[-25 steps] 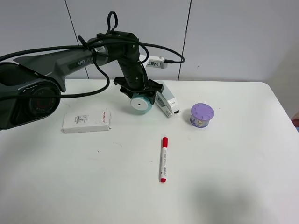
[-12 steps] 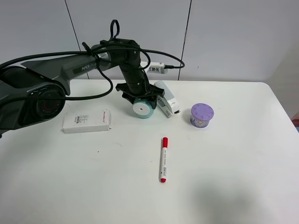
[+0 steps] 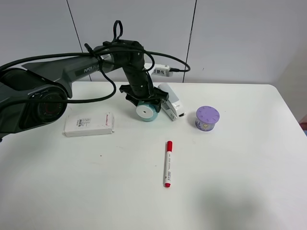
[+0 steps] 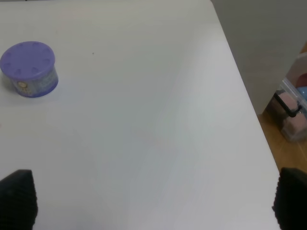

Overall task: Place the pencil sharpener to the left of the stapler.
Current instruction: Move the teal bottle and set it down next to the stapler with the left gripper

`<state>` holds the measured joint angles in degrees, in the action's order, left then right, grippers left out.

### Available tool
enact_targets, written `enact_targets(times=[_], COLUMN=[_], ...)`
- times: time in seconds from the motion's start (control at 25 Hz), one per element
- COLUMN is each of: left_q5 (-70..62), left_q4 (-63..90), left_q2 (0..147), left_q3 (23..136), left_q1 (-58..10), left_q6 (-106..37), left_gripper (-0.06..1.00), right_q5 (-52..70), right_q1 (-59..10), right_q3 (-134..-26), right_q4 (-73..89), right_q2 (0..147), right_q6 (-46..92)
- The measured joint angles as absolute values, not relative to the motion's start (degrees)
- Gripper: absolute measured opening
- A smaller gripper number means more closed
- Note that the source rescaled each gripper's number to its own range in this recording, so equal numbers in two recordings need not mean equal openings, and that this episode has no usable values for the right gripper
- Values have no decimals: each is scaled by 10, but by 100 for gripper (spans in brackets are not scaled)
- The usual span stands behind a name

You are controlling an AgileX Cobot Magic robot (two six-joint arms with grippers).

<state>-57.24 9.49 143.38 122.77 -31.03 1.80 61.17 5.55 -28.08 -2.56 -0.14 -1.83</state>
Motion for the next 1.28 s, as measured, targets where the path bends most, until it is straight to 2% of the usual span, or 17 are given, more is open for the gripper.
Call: enact_targets(times=[0.04, 0.08, 0.16, 0.2, 0.28, 0.44, 0.8, 1.28], left_q5=[-572, -569, -568, -567, -563, -552, -554, -582], left_q4=[95, 95, 95, 95, 95, 95, 71, 4], left_q2=[1434, 1435, 1435, 1435, 1435, 1435, 1421, 1243], left_q3=[1228, 1228, 1228, 1228, 1228, 1228, 1228, 1228], left_q1=[-310, -310, -310, -310, -310, -310, -310, -310], left_q6=[5, -4, -12, -12, -12, -13, 0, 19], left_gripper=[12, 29, 70, 84, 95, 100, 100, 100], right_q5=[612, 612, 612, 612, 612, 612, 612, 612], right_q1=[56, 56, 56, 56, 56, 56, 56, 56], right_q3=[-281, -281, -281, -281, -281, -281, -281, -281], right_q4=[-26, -26, -26, -26, -26, -26, -26, -26], right_q2=[-1, -1, -1, -1, -1, -1, -1, -1], right_q6=[-18, -18, -18, -18, -18, -18, -18, -18])
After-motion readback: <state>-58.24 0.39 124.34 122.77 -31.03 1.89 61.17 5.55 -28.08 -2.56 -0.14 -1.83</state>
